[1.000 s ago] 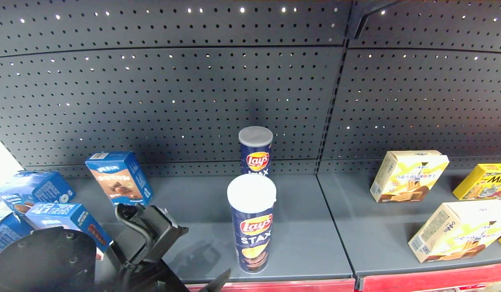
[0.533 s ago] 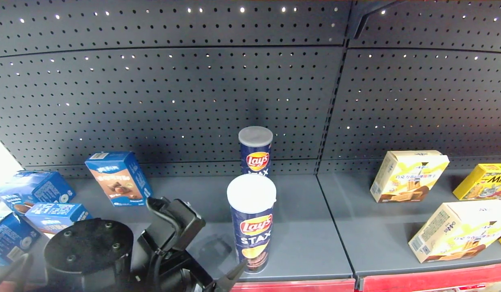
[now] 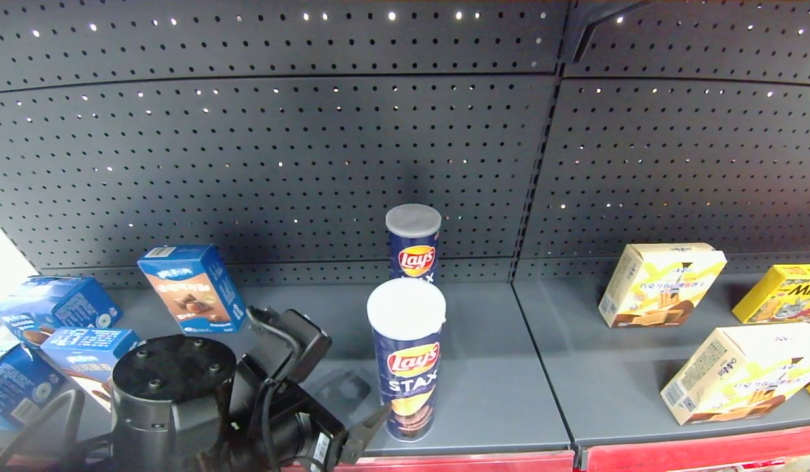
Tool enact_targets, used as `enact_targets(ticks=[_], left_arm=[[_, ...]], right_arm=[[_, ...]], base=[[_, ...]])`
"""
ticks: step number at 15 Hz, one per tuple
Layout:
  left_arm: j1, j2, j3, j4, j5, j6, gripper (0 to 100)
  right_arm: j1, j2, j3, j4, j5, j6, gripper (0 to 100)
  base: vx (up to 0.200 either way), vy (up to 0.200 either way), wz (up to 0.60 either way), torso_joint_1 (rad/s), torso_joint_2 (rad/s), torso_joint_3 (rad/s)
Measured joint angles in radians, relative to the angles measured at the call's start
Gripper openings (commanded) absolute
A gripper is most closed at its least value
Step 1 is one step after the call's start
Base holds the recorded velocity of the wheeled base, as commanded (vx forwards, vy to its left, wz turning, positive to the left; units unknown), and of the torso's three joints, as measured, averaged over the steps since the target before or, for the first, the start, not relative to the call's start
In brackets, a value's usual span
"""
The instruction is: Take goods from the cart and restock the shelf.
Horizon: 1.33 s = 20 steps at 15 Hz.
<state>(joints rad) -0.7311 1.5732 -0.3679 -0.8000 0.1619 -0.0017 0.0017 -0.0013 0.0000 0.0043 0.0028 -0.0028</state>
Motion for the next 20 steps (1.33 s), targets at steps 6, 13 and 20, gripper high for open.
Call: enact_targets(ticks=[6,13,20], left_arm=[[0.025,0.002,-0.004,-0.001,0.0,0.003,100],[0.079,-0.073,0.053,0.0,0.002,0.058,100],[0.11,0.063,0.008,-0.09,0.004,0.053,100]], right_arm=[[-0.001,0.0,0.0,0.0,0.0,0.0,100],[-0.001,0.0,0.0,0.0,0.0,0.0,100],[-0.001,0.0,0.0,0.0,0.0,0.0,100]], base=[[0.0,0.0,0.0,0.0,0.0,0.0],[0.0,0.0,0.0,0.0,0.0,0.0],[0.0,0.0,0.0,0.0,0.0,0.0]])
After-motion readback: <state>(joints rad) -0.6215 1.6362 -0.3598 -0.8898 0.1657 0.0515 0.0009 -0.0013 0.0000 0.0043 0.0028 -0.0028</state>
